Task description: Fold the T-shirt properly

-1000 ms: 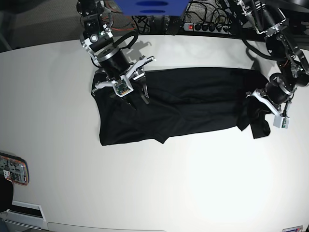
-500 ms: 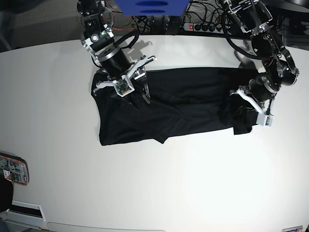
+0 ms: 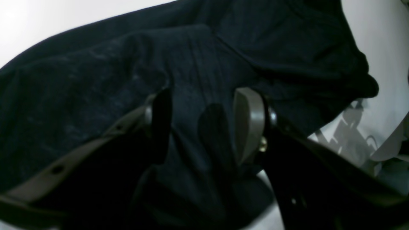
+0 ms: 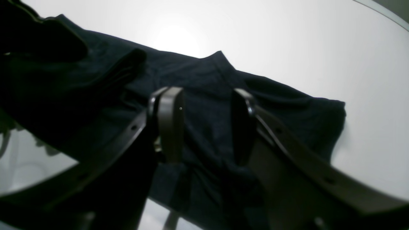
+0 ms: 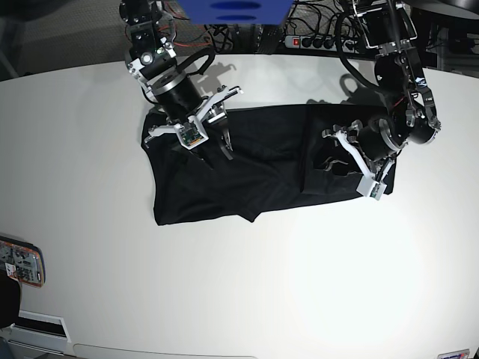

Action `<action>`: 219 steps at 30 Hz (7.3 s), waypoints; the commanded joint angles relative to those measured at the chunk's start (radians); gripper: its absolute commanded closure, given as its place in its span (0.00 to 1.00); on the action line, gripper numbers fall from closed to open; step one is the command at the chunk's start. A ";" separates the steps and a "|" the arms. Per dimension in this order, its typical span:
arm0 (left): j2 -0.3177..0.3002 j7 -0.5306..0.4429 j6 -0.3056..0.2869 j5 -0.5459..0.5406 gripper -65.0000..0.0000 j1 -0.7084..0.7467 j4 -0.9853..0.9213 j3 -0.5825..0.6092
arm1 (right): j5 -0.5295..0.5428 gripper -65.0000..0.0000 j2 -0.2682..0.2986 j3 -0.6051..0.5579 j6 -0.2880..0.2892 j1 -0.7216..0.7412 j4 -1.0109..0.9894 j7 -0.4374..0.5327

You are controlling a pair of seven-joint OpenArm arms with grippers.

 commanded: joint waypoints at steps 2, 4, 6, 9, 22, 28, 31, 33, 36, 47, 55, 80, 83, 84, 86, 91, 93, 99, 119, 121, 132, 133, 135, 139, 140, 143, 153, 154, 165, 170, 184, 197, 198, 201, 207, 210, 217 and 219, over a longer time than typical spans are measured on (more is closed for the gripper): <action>0.000 -0.014 -0.005 -0.024 0.54 -0.014 0.018 -0.001 | 0.011 0.66 -0.002 0.001 -0.001 0.001 0.021 0.031; 0.019 -0.011 -0.005 -0.040 0.54 -0.009 0.021 -0.001 | 0.011 0.66 -0.002 0.001 -0.001 0.006 0.021 0.006; 0.034 -0.011 -0.005 -0.063 0.54 0.000 0.055 -0.001 | 0.011 0.66 -0.002 0.003 -0.001 0.012 0.021 -0.034; 0.036 -0.014 -0.005 -0.070 0.54 0.031 0.139 0.003 | 0.013 0.65 -0.002 0.014 -0.001 0.049 0.021 -0.106; -0.035 -0.098 -0.005 -0.066 0.53 0.109 0.340 -0.214 | 0.014 0.64 -0.032 0.320 0.006 0.238 0.018 -0.462; -0.092 -0.279 -0.005 -0.009 0.54 0.186 0.369 -0.266 | 0.016 0.46 -0.031 0.330 0.046 0.314 0.011 -0.607; -0.093 -0.417 -0.005 0.075 0.54 0.233 0.377 -0.269 | 0.019 0.39 -0.031 0.333 0.104 0.363 0.011 -0.669; -0.090 -0.515 -0.005 0.144 0.54 0.272 0.377 -0.271 | 0.059 0.39 -0.031 0.348 0.105 0.408 0.011 -0.698; -0.058 -0.663 -0.005 0.238 0.54 0.319 0.377 -0.271 | 0.186 0.40 -0.031 0.437 0.105 0.479 -0.008 -0.747; 0.030 -0.959 -0.005 0.447 0.54 0.379 0.375 -0.271 | 0.410 0.42 -0.031 0.637 0.105 0.523 -0.181 -0.827; 0.033 -0.959 -0.005 0.448 0.54 0.381 0.377 -0.272 | 0.456 0.42 -0.031 0.633 0.105 0.492 -0.333 -0.821; 0.033 -0.962 -0.005 0.448 0.54 0.405 0.375 -0.272 | 0.471 0.42 -0.066 0.416 0.105 0.442 -0.513 -0.726; 0.033 -0.962 -0.005 0.448 0.54 0.405 0.375 -0.272 | 0.471 0.42 -0.066 0.417 0.105 0.442 -0.510 -0.726; 0.031 -0.962 -0.005 0.448 0.54 0.407 0.375 -0.272 | 0.471 0.42 -0.066 0.417 0.105 0.442 -0.510 -0.727; 0.031 -0.962 -0.005 0.448 0.54 0.407 0.375 -0.272 | 0.471 0.42 -0.066 0.419 0.105 0.443 -0.510 -0.726; 0.031 -0.962 -0.005 0.448 0.54 0.407 0.375 -0.272 | 0.471 0.66 -0.066 0.414 0.105 0.443 -0.510 -0.721; 0.030 -0.962 -0.005 0.448 0.54 0.407 0.375 -0.272 | 0.471 0.88 -0.066 0.414 0.105 0.446 -0.510 -0.721; 0.030 -0.962 -0.005 0.448 0.54 0.407 0.375 -0.272 | 0.471 1.00 -0.066 0.420 0.105 0.446 -0.510 -0.727; 0.031 -0.962 -0.005 0.448 0.54 0.405 0.377 -0.301 | 0.462 1.00 0.100 0.443 -0.007 0.500 -0.465 -0.802; 0.030 -0.962 -0.005 0.448 0.54 0.405 0.377 -0.301 | 0.462 1.00 0.132 0.442 -0.020 0.511 -0.465 -0.801; 0.031 -0.962 -0.005 0.450 0.54 0.405 0.377 -0.300 | 0.261 1.00 0.178 0.429 -0.146 0.509 -0.321 -0.798; 0.033 -0.962 -0.005 0.450 0.54 0.405 0.377 -0.298 | 0.209 1.00 0.176 0.414 -0.146 0.506 -0.287 -0.798; 0.033 -0.962 -0.005 0.450 0.54 0.405 0.375 -0.298 | 0.112 1.00 0.175 0.368 -0.146 0.509 -0.223 -0.798; 0.034 -0.962 -0.005 0.450 0.54 0.405 0.375 -0.297 | -0.046 1.00 0.109 0.247 -0.146 0.508 -0.140 -0.808; 0.034 -0.962 -0.005 0.450 0.54 0.405 0.375 -0.298 | -0.089 1.00 0.092 0.222 -0.146 0.508 -0.126 -0.808; 0.034 -0.962 -0.005 0.450 0.54 0.405 0.375 -0.300 | -0.194 1.00 0.018 0.127 -0.146 0.505 -0.088 -0.808; 0.034 -0.962 -0.005 0.450 0.54 0.405 0.374 -0.298 | -0.429 1.00 -0.069 -0.138 -0.146 0.330 -0.077 -0.808; 0.034 -0.962 -0.005 0.450 0.54 0.405 0.374 -0.298 | -0.435 1.00 -0.078 -0.164 -0.148 0.317 -0.077 -0.808; 0.033 -0.962 -0.005 0.450 0.54 0.405 0.372 -0.295 | -0.606 1.00 -0.169 -0.342 -0.148 0.321 -0.077 -0.830; 0.034 -0.960 -0.005 0.450 0.54 0.416 0.372 -0.294 | -0.624 1.00 -0.170 -0.464 -0.148 0.393 -0.077 -0.936; 0.036 -0.960 -0.005 0.450 0.54 0.434 0.372 -0.294 | -0.606 1.00 -0.172 -0.571 -0.149 0.425 -0.134 -0.775; 0.036 -0.960 -0.005 0.450 0.54 0.450 0.372 -0.297 | -0.443 1.00 -0.169 -0.563 -0.149 0.428 -0.313 -0.566; 0.036 -0.960 -0.005 0.450 0.54 0.450 0.372 -0.297 | -0.443 1.00 -0.169 -0.563 -0.149 0.426 -0.319 -0.557; 0.036 -0.960 -0.005 0.450 0.54 0.450 0.372 -0.300 | -0.443 0.93 -0.169 -0.563 -0.149 0.423 -0.321 -0.532; 0.036 -0.960 -0.005 0.450 0.54 0.450 0.372 -0.300 | -0.443 0.52 -0.169 -0.566 -0.149 0.428 -0.321 -0.498; 0.036 -0.960 -0.005 0.450 0.54 0.450 0.372 -0.298 | -0.445 0.39 -0.167 -0.573 -0.148 0.428 -0.322 -0.498; 0.036 -0.960 -0.005 0.450 0.54 0.450 0.372 -0.298 | -0.446 0.32 -0.167 -0.573 -0.148 0.423 -0.278 -0.459; 0.036 -0.960 -0.005 0.450 0.54 0.448 0.372 -0.297 | -0.440 0.32 -0.166 -0.588 -0.148 0.428 -0.255 -0.416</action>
